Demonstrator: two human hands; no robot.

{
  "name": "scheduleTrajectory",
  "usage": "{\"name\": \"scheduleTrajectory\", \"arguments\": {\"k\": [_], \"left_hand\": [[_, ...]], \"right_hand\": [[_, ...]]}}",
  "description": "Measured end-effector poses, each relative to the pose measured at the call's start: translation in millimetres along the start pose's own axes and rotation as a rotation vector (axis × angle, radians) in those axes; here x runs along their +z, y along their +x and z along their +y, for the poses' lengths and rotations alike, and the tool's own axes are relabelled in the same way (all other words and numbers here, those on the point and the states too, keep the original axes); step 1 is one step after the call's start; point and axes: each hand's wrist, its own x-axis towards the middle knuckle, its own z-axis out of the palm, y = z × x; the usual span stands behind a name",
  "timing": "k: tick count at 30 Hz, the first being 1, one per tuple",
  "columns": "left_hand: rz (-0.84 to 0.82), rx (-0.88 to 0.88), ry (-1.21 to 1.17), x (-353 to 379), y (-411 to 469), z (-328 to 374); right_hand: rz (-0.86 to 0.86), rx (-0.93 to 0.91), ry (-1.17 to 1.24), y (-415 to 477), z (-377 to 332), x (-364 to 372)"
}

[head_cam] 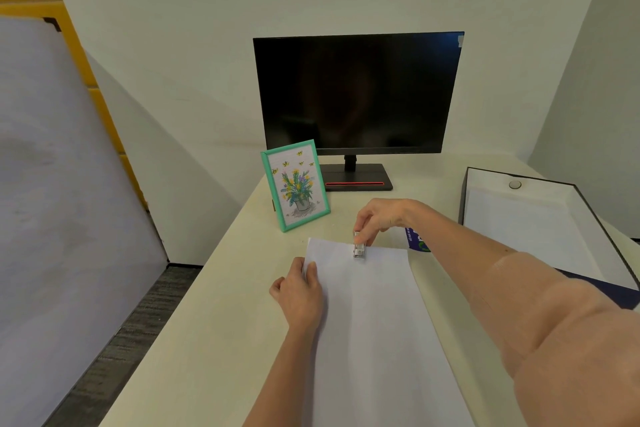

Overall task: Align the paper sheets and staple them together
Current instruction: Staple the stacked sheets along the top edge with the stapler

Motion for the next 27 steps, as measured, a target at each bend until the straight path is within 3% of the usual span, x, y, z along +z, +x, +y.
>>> {"name": "scheduleTrajectory", "arguments": {"k": [16,27], "left_hand": [[0.010,0.012,0.015,-0.2,-1.8,0.3],[0.024,-0.010,0.004,-0.4,-1.5,1.5]], "right_hand": [[-0.109,0.076,-0.095,-5.3,-12.3,-6.8],[-0.073,0.054,-0.194,-9.6,-11.9,-7.1]]}}
